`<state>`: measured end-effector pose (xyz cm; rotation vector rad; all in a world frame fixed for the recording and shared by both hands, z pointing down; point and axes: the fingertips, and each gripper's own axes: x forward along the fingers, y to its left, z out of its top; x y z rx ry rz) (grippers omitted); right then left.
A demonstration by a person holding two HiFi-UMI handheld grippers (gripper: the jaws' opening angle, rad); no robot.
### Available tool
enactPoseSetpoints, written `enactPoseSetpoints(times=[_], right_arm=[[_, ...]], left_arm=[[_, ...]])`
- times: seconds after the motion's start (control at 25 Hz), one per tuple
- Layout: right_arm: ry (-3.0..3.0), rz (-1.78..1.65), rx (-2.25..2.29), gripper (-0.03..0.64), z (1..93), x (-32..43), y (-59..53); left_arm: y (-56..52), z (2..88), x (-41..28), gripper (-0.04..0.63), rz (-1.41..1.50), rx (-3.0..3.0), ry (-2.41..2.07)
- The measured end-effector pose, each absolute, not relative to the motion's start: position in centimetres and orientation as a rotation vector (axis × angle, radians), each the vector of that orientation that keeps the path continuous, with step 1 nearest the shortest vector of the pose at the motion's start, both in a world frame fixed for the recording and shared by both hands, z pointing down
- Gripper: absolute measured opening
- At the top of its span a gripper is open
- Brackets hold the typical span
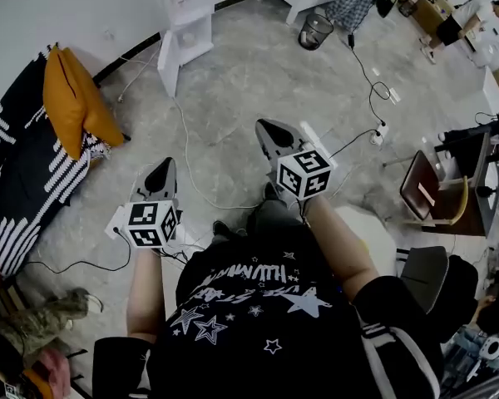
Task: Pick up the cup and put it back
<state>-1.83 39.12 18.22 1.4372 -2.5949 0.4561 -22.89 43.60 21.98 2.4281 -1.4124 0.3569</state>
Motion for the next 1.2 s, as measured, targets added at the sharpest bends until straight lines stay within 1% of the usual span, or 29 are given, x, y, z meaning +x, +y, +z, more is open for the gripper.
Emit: enactPoseSetpoints(times=[0.12, 0.16, 0.2, 0.24, 0.44, 0.52, 0.8, 1.04, 1.2], right_arm=[[-2.595, 0.473, 1.461, 0.007, 18.4, -0.4, 38.4], [-2.6, 0.483, 1.455, 0.039, 18.7, 0.0, 38.0], [-2.605, 0.496, 1.446, 0.084, 18.9, 0.3, 37.4], [-2.607, 0.507, 1.437, 0.111, 19.3, 0.7, 36.7], [-2.632, 0.507, 1.389, 0.186, 20.6, 3.2, 30.5], [-2.65, 0.509, 1.339, 0.229, 21.4, 3.9, 26.9], [-2.684, 0.59, 1.221, 0.32, 24.5, 7.5, 12.4], [-2.654, 0.8, 1.102, 0.361, 28.4, 12.1, 5.3], [-2.607, 0.805, 1.1, 0.379, 31.1, 14.1, 1.8]], left_arm=[[42.0, 22.0, -21.9, 0.009, 0.366, 2.442, -1.401], [41.5, 21.9, -21.6, 0.009, 0.37, 2.441, -1.403], [41.0, 21.9, -21.3, 0.009, 0.373, 2.439, -1.407], [40.4, 21.8, -21.0, 0.009, 0.375, 2.437, -1.411], [35.9, 22.1, -19.1, 0.009, 0.403, 2.399, -1.463], [33.5, 22.4, -18.8, 0.009, 0.423, 2.347, -1.52], [22.1, 22.7, -15.7, 0.009, 0.495, 2.212, -1.691], [15.5, 22.8, -11.6, 0.009, 0.505, 2.092, -1.792], [13.4, 23.5, -11.5, 0.009, 0.505, 2.002, -1.873]])
